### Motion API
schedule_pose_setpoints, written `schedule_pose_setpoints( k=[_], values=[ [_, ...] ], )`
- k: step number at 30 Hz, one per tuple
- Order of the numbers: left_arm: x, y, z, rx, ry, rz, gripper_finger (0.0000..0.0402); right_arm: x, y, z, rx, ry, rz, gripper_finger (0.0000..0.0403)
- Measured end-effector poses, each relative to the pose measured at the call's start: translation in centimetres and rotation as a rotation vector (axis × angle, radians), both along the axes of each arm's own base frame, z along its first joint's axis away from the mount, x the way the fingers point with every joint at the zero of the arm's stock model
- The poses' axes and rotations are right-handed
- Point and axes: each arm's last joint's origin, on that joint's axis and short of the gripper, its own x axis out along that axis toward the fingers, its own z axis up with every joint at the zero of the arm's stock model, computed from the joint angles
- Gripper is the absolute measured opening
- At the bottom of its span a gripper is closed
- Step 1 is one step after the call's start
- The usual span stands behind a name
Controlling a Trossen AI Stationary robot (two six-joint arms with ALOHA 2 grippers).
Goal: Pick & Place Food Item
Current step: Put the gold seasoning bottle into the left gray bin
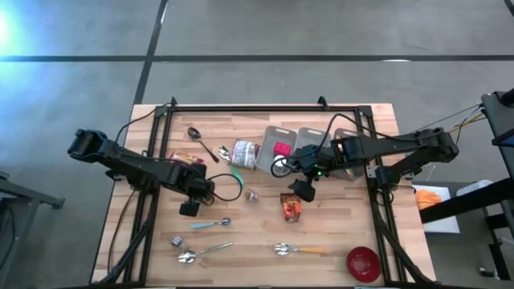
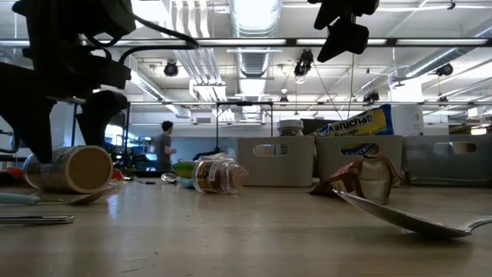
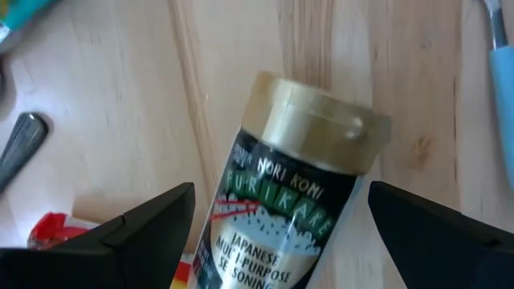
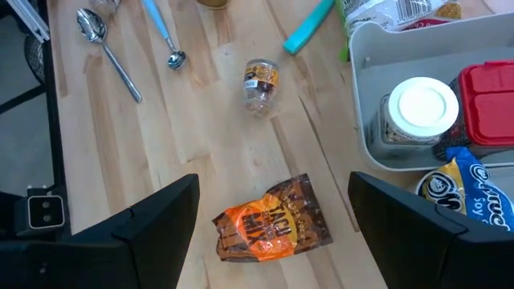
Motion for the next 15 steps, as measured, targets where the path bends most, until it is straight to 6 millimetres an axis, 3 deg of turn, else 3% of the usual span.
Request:
schedule_pose_setpoints(
  k=[11, 15],
  values=[
    [0.0, 0.0, -0.8, -0.006, 0.004, -0.008, 0.0372, 0.1, 0.0, 0.1, 0.0, -0.012, -0.001, 0.0317],
    [0.3, -0.1, -2.0, 0.009, 0.062, -0.007, 0.0365, 0.1, 0.0, 0.1, 0.0, -0.018, -0.001, 0.0317]
  ],
)
